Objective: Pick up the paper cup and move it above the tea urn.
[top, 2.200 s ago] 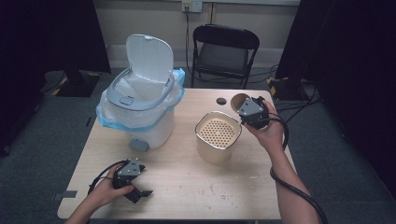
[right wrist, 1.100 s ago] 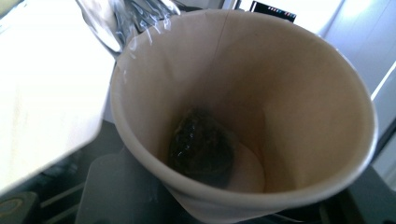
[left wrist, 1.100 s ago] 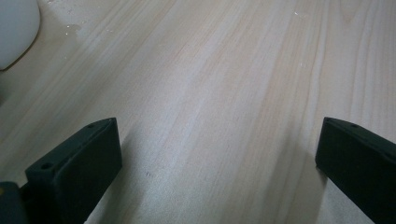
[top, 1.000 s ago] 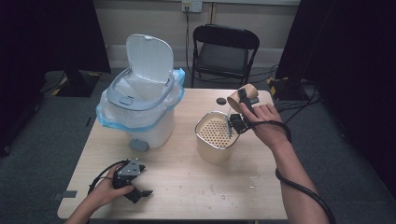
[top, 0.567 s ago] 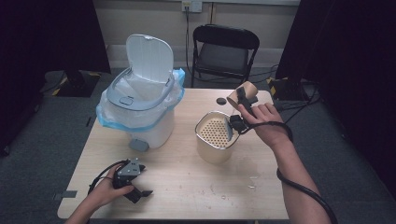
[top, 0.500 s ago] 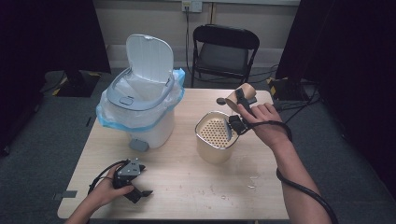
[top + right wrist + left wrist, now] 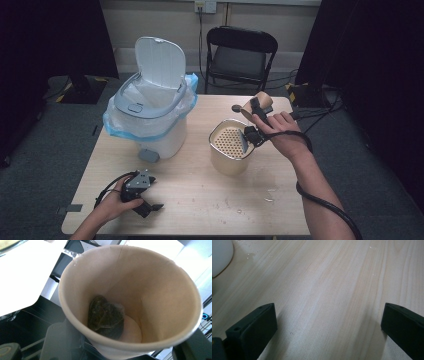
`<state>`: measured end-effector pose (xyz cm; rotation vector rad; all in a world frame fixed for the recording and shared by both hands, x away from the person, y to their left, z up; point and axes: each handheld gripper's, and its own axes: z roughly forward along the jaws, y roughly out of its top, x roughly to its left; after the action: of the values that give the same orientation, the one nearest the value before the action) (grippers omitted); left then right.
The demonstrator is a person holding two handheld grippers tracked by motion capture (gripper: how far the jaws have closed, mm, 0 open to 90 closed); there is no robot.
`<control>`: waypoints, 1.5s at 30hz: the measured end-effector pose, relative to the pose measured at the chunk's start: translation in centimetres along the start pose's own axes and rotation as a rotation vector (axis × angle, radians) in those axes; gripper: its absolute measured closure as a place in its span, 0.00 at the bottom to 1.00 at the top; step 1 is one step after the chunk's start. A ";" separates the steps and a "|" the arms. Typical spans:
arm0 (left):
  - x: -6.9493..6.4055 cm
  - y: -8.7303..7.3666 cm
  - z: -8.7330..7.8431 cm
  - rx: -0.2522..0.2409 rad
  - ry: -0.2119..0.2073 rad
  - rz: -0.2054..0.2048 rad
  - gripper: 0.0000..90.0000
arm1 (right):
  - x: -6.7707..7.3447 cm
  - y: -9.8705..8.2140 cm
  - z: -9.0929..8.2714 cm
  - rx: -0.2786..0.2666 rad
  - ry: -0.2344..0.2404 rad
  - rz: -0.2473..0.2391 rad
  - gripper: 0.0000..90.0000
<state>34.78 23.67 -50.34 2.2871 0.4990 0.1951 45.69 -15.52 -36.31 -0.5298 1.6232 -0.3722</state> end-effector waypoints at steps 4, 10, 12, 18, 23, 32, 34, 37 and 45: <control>0.0 0.0 0.0 0.002 0.002 0.000 0.00 | 0.0 -0.1 0.0 0.000 -0.011 -0.042 0.45; 0.0 0.0 0.0 0.000 0.000 0.000 0.00 | -0.2 -0.1 -0.1 -0.001 -0.019 -0.053 0.45; 0.0 0.0 0.0 0.000 -0.001 0.000 0.00 | -0.3 0.0 -0.1 -0.007 -0.021 -0.061 0.45; 0.0 0.0 0.0 0.001 -0.001 0.000 0.00 | -0.3 0.2 -0.3 -0.007 -0.028 -0.066 0.45; 0.0 0.0 0.0 0.000 0.000 0.000 0.00 | -0.6 0.5 -1.0 0.024 -0.120 -0.071 0.46; 0.0 0.0 0.0 0.000 -0.001 0.001 0.00 | -0.5 0.8 -0.8 0.061 -0.095 -0.116 0.46; 0.0 0.0 0.0 0.001 -0.001 0.001 0.00 | -0.4 0.7 -0.6 0.061 -0.080 -0.092 0.46; 0.0 0.0 0.0 0.000 -0.001 0.001 0.00 | -0.6 0.5 -0.4 0.028 -0.051 -0.060 0.45; 0.0 0.0 0.0 0.002 -0.001 0.006 0.00 | -1.1 -1.1 -0.2 -0.026 0.125 0.314 0.45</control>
<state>34.82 23.69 -50.33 2.2912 0.4921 0.1960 45.73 -15.87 -34.80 -0.2675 1.8009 -0.1520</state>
